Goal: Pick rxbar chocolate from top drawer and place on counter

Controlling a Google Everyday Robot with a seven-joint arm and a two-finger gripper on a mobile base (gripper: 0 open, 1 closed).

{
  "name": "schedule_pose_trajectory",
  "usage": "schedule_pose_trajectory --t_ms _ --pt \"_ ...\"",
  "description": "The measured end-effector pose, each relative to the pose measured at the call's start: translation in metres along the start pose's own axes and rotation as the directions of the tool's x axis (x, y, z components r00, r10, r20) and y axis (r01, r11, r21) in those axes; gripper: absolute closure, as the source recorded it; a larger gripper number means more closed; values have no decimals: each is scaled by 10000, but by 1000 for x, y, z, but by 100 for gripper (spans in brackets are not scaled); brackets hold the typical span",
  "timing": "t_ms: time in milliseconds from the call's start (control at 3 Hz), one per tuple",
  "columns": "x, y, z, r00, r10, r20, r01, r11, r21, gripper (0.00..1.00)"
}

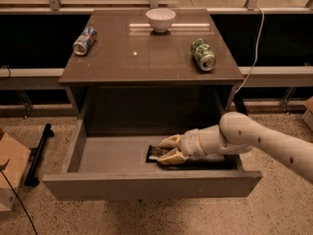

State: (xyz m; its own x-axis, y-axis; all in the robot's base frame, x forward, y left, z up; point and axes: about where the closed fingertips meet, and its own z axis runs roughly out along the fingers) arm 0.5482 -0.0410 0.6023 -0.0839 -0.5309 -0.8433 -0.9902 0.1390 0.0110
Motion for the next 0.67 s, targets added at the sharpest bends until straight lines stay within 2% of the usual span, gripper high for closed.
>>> schedule_pose_trajectory --t_ms 333,667 --pt "0 3 4 10000 64 59 -63 9999 -121 97" --pt "-22 -1 -5 9994 -221 254 224 9997 -134 100"
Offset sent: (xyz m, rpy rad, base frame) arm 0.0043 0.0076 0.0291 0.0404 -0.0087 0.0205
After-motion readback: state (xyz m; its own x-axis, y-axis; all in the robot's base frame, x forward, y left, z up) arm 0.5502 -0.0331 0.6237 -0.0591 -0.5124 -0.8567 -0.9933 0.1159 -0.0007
